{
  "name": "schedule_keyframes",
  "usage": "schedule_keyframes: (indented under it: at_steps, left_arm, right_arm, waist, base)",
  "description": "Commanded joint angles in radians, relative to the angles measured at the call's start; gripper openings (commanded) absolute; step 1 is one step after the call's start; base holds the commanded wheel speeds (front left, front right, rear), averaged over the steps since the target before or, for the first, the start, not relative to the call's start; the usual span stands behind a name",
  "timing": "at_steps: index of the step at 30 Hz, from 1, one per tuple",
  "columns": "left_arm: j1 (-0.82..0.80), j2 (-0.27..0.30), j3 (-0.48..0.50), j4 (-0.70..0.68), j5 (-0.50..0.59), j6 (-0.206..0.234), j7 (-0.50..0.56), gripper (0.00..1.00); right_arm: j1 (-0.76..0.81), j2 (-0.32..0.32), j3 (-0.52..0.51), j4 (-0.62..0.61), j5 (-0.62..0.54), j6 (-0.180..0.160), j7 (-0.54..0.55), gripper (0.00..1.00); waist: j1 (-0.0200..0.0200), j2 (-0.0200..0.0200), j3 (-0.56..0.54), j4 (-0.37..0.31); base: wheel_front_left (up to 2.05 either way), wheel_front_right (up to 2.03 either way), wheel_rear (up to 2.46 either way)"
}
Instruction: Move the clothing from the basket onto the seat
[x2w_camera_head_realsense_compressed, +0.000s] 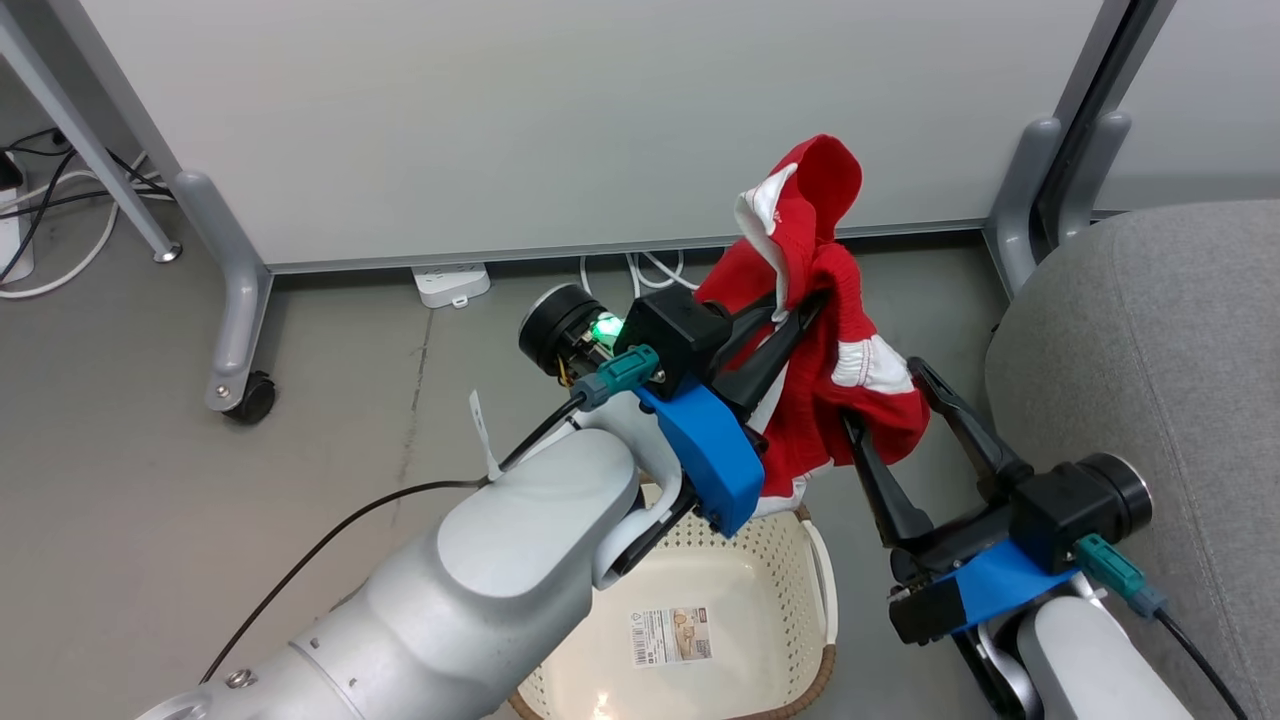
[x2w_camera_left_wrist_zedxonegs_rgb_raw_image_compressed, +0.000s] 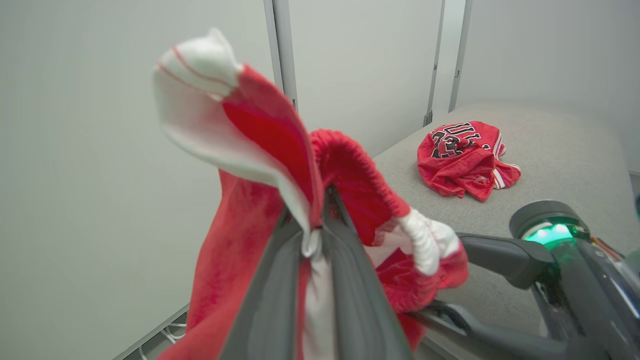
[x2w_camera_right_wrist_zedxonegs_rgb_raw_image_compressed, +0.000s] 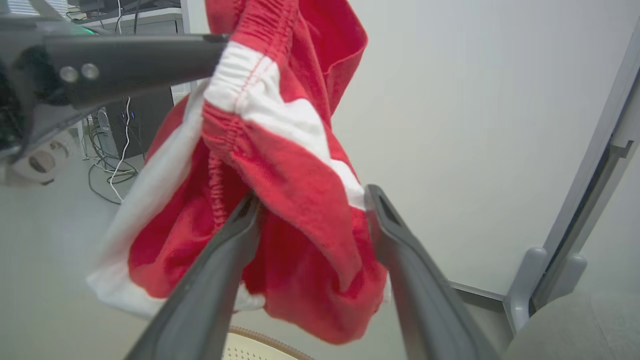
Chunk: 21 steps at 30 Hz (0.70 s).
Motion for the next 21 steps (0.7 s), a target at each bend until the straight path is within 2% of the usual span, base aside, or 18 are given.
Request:
schedule_keyframes:
  at_steps: [1, 9, 10, 11, 21]
  left_arm:
    - [-0.016, 0.002, -0.005, -0.005, -0.001, 0.003, -0.006, 0.00]
    - [-0.021, 0.002, -0.012, -0.008, -0.009, 0.006, -0.008, 0.00]
    - [-0.022, 0.002, -0.013, -0.008, -0.011, 0.006, -0.009, 0.00]
    - [-0.023, 0.002, -0.014, -0.008, -0.010, 0.007, -0.009, 0.00]
    - [-0.030, 0.002, -0.024, 0.000, -0.019, 0.009, -0.012, 0.00]
  right_arm:
    - [-0.029, -0.005, 0.009, 0.011, -0.008, 0.000, 0.000, 1.00]
    - [-0.099, -0.006, 0.032, 0.081, -0.006, 0.000, 0.000, 1.00]
    - [-0.105, -0.004, 0.033, 0.088, -0.002, 0.000, 0.000, 0.25]
    - [-0.110, -0.003, 0.034, 0.092, 0.000, 0.000, 0.000, 0.00]
    - [-0.119, -0.002, 0.038, 0.104, 0.010, 0.000, 0.000, 0.00]
  waist:
    - [0.0000, -0.0001, 0.003, 0.003]
    - [0.0000, -0.0001, 0.013, 0.009]
    - [0.0000, -0.0001, 0.014, 0.010]
    - [0.0000, -0.0001, 0.014, 0.010]
    - [0.0000, -0.0001, 0.016, 0.011]
  base:
    - [0.00, 0.00, 0.00]
    - [0.00, 0.00, 0.00]
    - [0.00, 0.00, 0.00]
    - [0.00, 0.00, 0.00]
    - [0.00, 0.00, 0.00]
